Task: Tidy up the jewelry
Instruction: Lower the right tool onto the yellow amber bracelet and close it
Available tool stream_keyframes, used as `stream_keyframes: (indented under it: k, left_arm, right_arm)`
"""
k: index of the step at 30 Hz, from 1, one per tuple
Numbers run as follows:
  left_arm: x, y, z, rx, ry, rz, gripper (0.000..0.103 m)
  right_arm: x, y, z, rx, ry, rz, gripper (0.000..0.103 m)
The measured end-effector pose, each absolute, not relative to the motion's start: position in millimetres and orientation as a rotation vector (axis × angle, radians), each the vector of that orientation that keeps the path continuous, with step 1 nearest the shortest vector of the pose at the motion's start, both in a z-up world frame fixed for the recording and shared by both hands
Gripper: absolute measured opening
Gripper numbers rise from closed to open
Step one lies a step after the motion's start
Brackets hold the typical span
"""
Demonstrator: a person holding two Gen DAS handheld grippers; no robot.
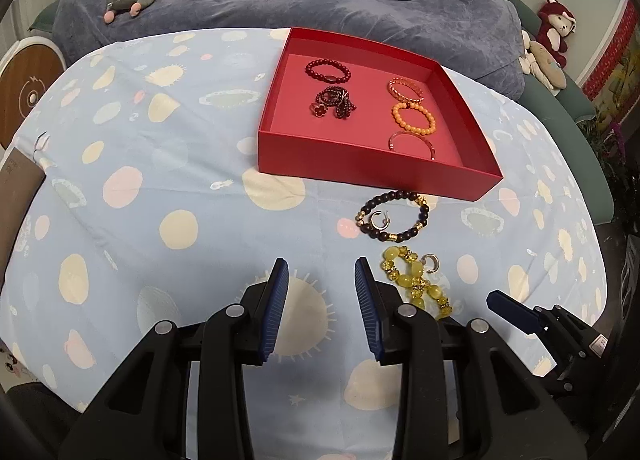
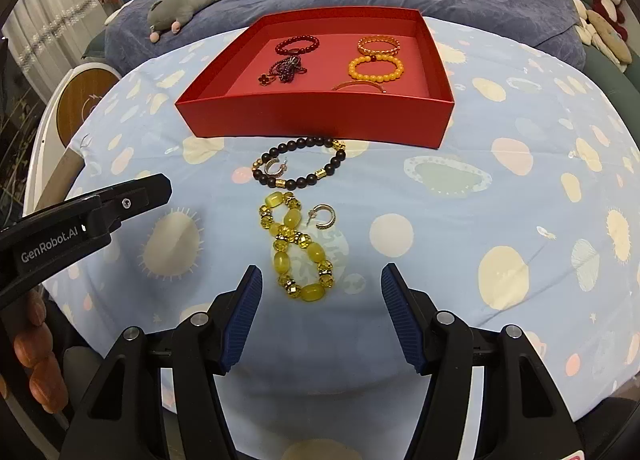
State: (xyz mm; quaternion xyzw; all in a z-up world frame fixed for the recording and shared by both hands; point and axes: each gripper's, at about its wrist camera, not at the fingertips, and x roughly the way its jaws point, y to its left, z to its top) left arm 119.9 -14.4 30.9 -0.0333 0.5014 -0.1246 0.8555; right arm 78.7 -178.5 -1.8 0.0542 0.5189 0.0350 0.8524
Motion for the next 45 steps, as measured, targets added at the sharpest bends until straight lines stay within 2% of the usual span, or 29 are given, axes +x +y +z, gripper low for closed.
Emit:
stream_keyframes:
  k: [11, 20, 25, 29, 31, 45]
  left_arm:
    - [118.2, -2.4, 22.7, -0.071, 1.073, -0.244, 0.033]
    - [121.4, 1.1, 19.2, -0.077, 1.079, -0.240, 0.033]
    - [122.5, 0.8, 18.5, -0.076, 1.080, -0.241, 0.033]
    - [124.1, -0.4, 17.4, -0.076, 1.086, -0.244, 0.033]
    - [124.5, -0.9, 17.1, -0.078, 1.087, -0.245, 0.033]
    - [143.6, -38.8, 16.7, -0.060, 1.080, -0.305, 0.037]
  right_arm:
    - [93.7, -164.0, -17.9, 0.092, 1.120, 0.094, 0.056]
    - [101.7, -160.1, -23.9, 0.073, 1.125, 0.093, 0.038]
    - [102.0, -164.9, -24.0, 0.072, 1.123, 0.083, 0.019]
    - [97.9, -170.4, -21.7, 0.088, 1.121, 0.087, 0.017]
    - [94.4, -172.2, -19.2, 0.090, 1.113, 0.089, 0.010]
    - [77.7, -204.3, -9.7, 0.156, 1.103, 0.054, 0.009]
